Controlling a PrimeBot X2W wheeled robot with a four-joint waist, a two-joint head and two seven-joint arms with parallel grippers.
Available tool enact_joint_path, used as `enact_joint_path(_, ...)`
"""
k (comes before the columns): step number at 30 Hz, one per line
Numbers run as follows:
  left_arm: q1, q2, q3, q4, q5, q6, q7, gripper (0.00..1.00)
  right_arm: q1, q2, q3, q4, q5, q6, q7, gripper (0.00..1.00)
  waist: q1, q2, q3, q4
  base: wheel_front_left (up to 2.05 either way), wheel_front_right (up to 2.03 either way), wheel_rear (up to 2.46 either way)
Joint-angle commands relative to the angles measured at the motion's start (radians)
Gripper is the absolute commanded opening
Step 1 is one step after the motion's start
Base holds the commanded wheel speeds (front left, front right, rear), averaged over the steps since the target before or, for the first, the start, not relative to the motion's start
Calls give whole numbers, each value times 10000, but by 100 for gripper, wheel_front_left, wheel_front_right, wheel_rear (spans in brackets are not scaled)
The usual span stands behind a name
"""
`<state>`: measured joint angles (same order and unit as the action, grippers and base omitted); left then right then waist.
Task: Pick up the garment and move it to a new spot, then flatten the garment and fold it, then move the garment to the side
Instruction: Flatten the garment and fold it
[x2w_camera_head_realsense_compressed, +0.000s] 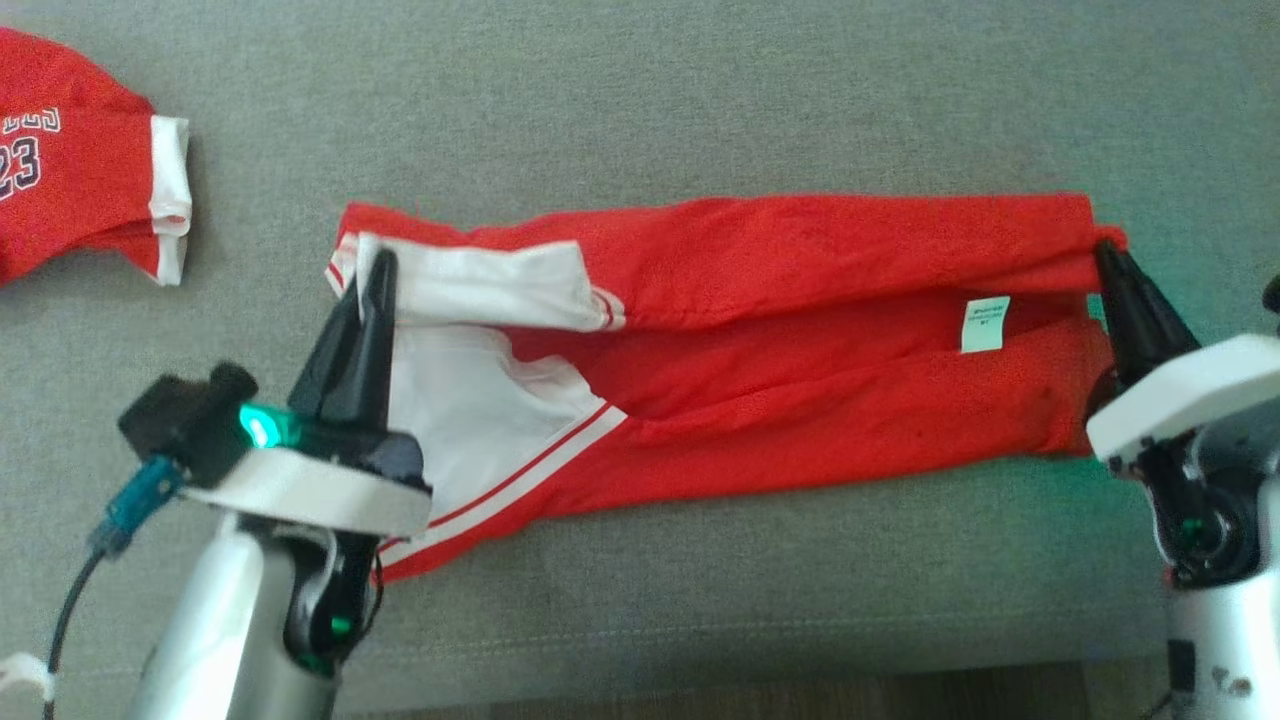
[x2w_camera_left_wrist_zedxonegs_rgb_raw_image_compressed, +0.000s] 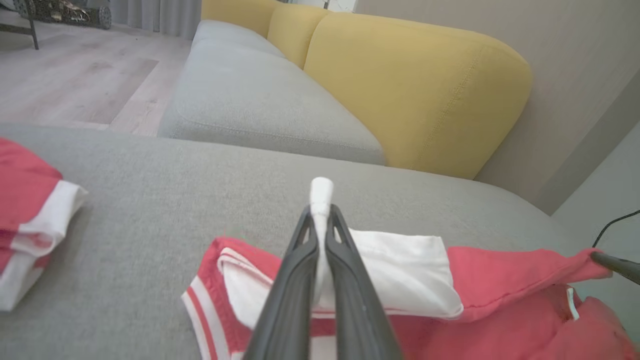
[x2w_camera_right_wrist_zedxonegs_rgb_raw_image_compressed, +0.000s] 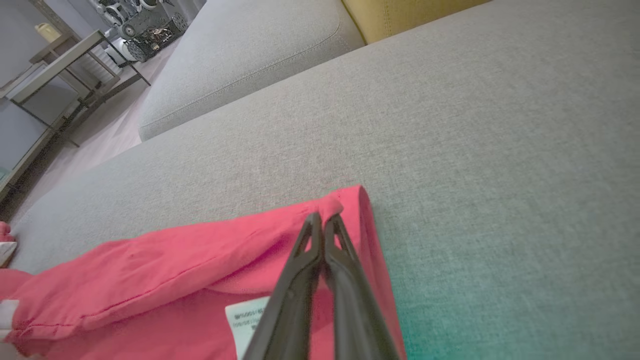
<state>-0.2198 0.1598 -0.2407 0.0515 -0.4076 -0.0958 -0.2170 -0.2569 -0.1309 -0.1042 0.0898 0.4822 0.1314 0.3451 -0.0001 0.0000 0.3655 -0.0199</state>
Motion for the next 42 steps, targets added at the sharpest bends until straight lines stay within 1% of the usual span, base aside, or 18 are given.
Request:
enact_joint_path(1,-6,242,373,-455,-94,75,51,0,105,17,84,-549,-98,-7,25,0,1,0,-17,-3,0,0,0)
enact_joint_path(4,391,254,338,-443,-212,130,222,0,442,218,25,-822,-213,-7,98,0,1,0,-61,-34,0,0,0)
enact_joint_path(8,683,251,242,-119,-308,131,314,0,724,364,22,-850,-334,-7,184,0,1,0,-118,-67,0,0,0)
enact_joint_path(9,715,247,207,0,-333,107,285,12,792,405,47,-825,-336,-7,199,41,1,0,-135,-66,0,0,0)
enact_joint_path(10,779,258,150,324,-309,112,276,100,940,454,136,-810,-456,-7,171,100,1,0,-180,-60,0,0,0)
enact_joint_path(13,841,244,78,564,-278,119,246,100,1058,521,248,-843,-444,-7,-11,100,1,0,-249,-63,0,0,0)
enact_joint_path(16,948,251,-1,780,-117,265,207,100,1285,590,371,-964,-754,-7,-374,100,1,0,-396,-54,0,0,0)
enact_joint_path(21,1091,255,-35,901,251,769,169,100,1534,691,456,-1314,-1370,-7,-1095,100,1,0,-697,-28,0,0,0)
enact_joint_path(28,1206,266,127,531,668,1553,67,100,1640,748,631,-1799,-2597,-7,-2048,100,1,0,-1214,2,0,0,0)
enact_joint_path(35,1450,431,332,228,846,1965,-17,100,2005,779,962,-1980,-3297,-7,-2608,100,1,0,-1803,-15,0,0,0)
enact_joint_path(42,1764,609,509,244,794,2188,109,100,2376,791,1171,-1857,-3492,-7,-2842,100,1,0,-2195,-76,0,0,0)
